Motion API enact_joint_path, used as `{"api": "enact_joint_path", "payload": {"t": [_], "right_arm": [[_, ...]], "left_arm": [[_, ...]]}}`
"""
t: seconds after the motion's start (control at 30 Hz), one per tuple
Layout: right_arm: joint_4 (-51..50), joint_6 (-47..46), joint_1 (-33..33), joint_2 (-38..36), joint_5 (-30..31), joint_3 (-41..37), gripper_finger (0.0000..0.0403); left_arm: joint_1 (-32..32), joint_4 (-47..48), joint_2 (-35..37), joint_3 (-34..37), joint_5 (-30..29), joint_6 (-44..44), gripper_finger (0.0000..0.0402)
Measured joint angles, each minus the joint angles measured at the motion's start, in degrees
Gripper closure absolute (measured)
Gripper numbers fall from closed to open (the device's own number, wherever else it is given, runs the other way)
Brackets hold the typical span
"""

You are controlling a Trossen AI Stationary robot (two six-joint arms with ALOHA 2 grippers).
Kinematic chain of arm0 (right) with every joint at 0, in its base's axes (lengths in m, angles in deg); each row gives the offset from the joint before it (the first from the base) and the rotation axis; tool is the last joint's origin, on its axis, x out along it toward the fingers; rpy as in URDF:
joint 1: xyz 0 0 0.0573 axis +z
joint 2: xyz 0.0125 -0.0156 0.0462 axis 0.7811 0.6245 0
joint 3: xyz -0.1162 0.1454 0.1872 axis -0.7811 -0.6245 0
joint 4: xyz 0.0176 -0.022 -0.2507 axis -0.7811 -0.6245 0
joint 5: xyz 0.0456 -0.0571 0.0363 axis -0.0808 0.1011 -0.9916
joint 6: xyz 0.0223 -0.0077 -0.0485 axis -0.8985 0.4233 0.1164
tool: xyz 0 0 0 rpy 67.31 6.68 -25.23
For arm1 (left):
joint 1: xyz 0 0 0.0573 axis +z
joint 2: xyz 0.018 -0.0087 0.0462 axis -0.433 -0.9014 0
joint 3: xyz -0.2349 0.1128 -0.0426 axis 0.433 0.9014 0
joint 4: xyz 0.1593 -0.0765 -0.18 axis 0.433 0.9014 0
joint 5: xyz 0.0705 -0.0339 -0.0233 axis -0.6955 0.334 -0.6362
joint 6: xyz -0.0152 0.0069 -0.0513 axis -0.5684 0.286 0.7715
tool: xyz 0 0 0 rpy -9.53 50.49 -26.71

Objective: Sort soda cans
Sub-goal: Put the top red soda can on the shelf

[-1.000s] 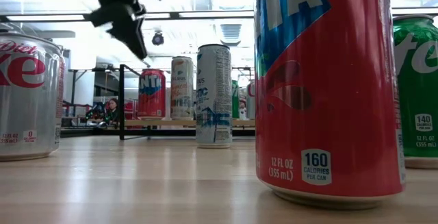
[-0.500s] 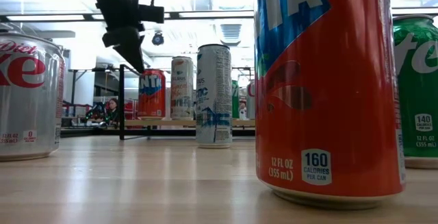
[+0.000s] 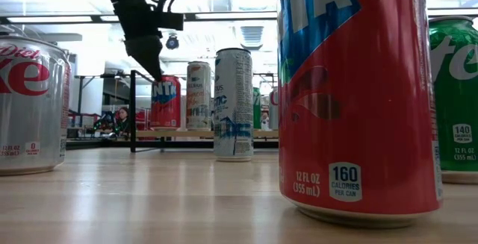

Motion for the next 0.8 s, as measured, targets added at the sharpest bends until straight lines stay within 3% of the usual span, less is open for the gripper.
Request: {"api": "enact_joint_path", "payload": {"t": [0.8], "right_arm": [[0.0,0.0,0.0,0.0,0.0,0.0,0.0394]], "left_arm": [[5.7,-4.1,0.0,0.0,0.0,-2.3,0.0401]]}}
